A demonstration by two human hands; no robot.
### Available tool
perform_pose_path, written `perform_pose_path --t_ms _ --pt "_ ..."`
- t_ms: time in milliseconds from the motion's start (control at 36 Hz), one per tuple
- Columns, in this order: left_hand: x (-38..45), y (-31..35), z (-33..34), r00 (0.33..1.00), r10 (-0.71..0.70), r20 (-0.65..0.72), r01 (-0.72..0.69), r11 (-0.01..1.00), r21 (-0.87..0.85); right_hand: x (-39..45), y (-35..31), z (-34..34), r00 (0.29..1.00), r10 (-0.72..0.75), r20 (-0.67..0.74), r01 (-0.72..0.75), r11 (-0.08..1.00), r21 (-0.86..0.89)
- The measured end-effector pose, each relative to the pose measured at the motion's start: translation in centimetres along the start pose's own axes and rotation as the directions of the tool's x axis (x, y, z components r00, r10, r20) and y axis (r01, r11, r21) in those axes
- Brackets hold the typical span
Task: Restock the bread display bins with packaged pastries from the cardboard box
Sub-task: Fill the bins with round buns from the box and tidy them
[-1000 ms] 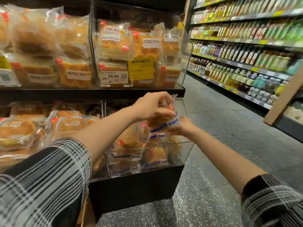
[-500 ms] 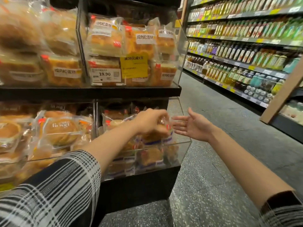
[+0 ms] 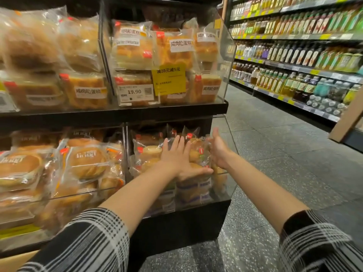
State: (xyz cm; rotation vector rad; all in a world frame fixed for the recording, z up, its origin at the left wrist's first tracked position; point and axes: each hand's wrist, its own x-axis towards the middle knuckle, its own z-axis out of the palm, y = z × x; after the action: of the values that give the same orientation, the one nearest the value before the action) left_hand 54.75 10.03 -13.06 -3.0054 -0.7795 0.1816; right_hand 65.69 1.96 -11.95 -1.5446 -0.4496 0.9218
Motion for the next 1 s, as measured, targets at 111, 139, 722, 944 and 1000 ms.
perform_pose_path --t_ms 111,139,722,944,1000 --pt "-1.3 -0.8 -0.7 0.981 0.164 -0.100 -0.152 0.981 0.116 1.0 0.6 -0.1 0.996 -0.033 0.080 0.039 0.997 -0.072" --pt "-1.5 -1.0 -0.5 0.979 0.182 -0.091 -0.168 0.975 0.143 1.1 0.6 -0.1 0.994 -0.028 0.106 0.037 0.995 -0.089" --pt "-4.0 -2.5 -2.5 0.938 0.139 -0.317 -0.180 0.978 -0.106 -2.7 -0.6 1.5 0.873 -0.345 -0.345 0.243 0.921 -0.304" --pt "-11.9 -7.2 -1.7 0.904 0.028 -0.426 -0.271 0.809 -0.521 -8.3 0.2 7.1 0.789 -0.532 -0.308 0.420 0.832 -0.362" --pt "-14.1 -9.1 -0.8 0.928 0.034 -0.371 -0.241 0.813 -0.530 -9.7 0.7 9.6 0.845 -0.514 -0.145 0.440 0.824 -0.358"
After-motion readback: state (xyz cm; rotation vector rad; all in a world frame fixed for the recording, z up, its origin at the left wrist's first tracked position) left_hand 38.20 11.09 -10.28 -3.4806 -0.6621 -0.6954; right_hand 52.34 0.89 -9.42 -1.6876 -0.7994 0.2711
